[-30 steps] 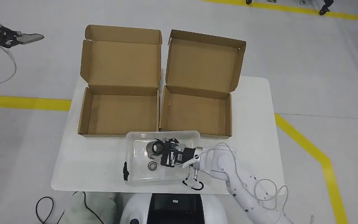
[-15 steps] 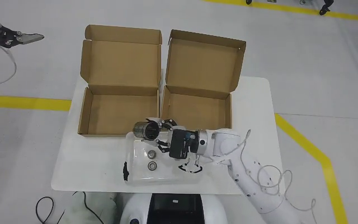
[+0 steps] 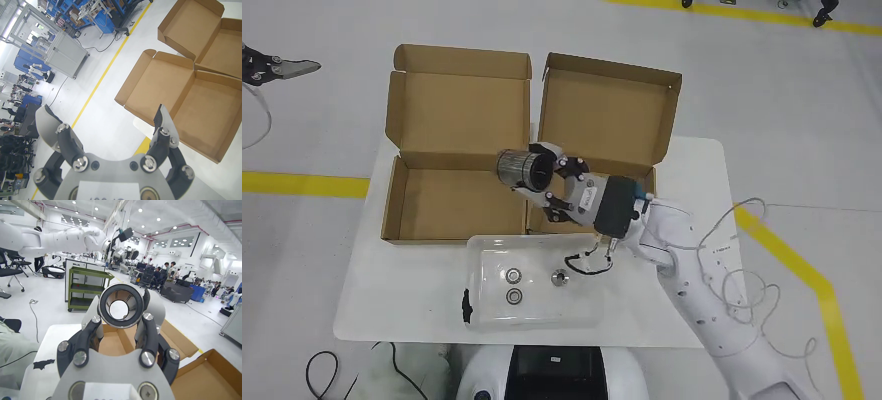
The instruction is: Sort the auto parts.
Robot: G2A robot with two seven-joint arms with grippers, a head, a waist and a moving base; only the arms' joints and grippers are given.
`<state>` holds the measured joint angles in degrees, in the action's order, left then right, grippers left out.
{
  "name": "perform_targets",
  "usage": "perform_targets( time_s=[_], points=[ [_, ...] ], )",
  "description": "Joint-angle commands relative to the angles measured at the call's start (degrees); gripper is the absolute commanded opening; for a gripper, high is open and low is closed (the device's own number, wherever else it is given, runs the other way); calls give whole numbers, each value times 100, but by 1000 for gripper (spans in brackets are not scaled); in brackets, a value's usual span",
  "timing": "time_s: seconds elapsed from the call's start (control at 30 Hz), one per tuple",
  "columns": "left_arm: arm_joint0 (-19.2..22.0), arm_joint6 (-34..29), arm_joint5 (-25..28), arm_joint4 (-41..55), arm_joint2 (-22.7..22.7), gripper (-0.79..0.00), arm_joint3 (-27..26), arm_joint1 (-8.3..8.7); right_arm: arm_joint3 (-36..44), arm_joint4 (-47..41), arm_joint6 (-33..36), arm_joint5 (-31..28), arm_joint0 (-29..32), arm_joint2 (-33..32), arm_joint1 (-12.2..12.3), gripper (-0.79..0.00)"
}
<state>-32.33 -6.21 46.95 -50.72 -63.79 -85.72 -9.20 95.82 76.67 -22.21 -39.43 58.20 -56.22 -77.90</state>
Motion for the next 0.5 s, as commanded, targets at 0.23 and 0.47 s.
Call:
perform_targets(
  time_s=[0.23,0.47],
  points=[
    [0,0,0,0,0,0,0,0,-201,-320,-230,117,-440,-19,-71,-785],
    [0,0,0,0,0,0,0,0,-138,-192,-557,141,-524,-84,-79,-785]
  ],
)
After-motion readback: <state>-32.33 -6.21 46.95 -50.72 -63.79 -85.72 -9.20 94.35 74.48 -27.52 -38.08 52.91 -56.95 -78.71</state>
